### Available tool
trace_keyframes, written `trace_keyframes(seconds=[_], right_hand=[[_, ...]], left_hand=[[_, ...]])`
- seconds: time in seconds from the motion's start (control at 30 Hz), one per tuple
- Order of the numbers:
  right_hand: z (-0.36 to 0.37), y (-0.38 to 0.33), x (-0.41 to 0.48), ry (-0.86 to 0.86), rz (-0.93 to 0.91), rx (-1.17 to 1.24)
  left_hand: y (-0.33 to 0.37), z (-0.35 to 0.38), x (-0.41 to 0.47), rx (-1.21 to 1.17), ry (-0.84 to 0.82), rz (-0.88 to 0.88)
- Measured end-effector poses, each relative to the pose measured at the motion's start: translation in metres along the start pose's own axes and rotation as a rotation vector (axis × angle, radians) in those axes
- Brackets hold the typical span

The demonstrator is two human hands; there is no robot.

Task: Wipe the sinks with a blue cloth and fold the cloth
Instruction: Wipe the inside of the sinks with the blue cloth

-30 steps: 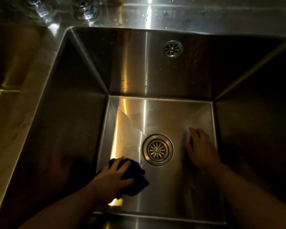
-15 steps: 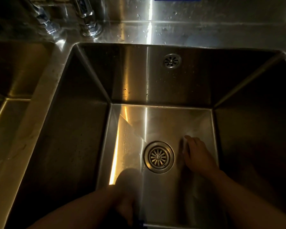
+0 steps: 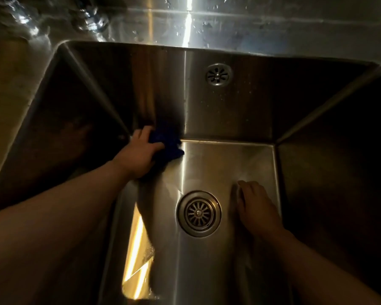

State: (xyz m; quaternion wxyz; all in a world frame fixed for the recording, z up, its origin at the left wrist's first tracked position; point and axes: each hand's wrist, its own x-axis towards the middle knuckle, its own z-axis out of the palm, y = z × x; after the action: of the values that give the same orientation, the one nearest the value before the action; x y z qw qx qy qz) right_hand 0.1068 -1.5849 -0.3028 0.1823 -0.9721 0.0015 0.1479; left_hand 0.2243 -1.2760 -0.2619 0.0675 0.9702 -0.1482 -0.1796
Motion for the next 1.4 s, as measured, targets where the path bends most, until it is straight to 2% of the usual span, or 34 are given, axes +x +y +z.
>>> trace_keyframes(seconds=[0.07, 0.17, 0.27, 0.53, 0.63, 0.8, 1.07, 1.13, 1.3, 1.4], right_hand=[[0.001, 0.001, 0.001, 0.016, -0.021, -0.027], [0.004, 0.004, 0.001, 0.043, -0.049, -0.066], [0.008, 0.003, 0.002, 0.078, -0.048, -0.081], [0.012, 0.002, 0.012, 0.072, 0.013, -0.118], [0.011, 0.003, 0.013, 0.048, 0.010, -0.111], [0.005, -0.003, 0.005, 0.017, 0.001, -0.103], [0.001, -0.007, -0.012, -0.073, -0.036, -0.133], [-0.001, -0.007, -0.014, -0.094, -0.051, -0.141], [-0.009, -0.001, -0.022, -0.156, -0.100, -0.174], [-0.013, 0.004, -0.026, -0.175, -0.104, -0.203]], left_hand=[[-0.008, 0.022, -0.004, 0.013, 0.146, 0.018], [-0.004, 0.049, -0.009, -0.007, 0.208, -0.015], [-0.001, 0.056, -0.002, -0.051, 0.197, -0.063], [-0.012, 0.055, 0.009, 0.061, 0.100, -0.028], [-0.008, 0.050, -0.010, 0.070, 0.022, 0.038], [0.014, 0.072, -0.094, 0.088, -0.203, 0.209], [0.042, 0.102, -0.182, 0.320, -0.583, 0.701], [0.043, 0.109, -0.190, 0.277, -0.803, 0.723], [0.043, 0.104, -0.189, 0.315, -0.922, 0.716], [0.036, 0.095, -0.188, 0.390, -0.923, 0.779]])
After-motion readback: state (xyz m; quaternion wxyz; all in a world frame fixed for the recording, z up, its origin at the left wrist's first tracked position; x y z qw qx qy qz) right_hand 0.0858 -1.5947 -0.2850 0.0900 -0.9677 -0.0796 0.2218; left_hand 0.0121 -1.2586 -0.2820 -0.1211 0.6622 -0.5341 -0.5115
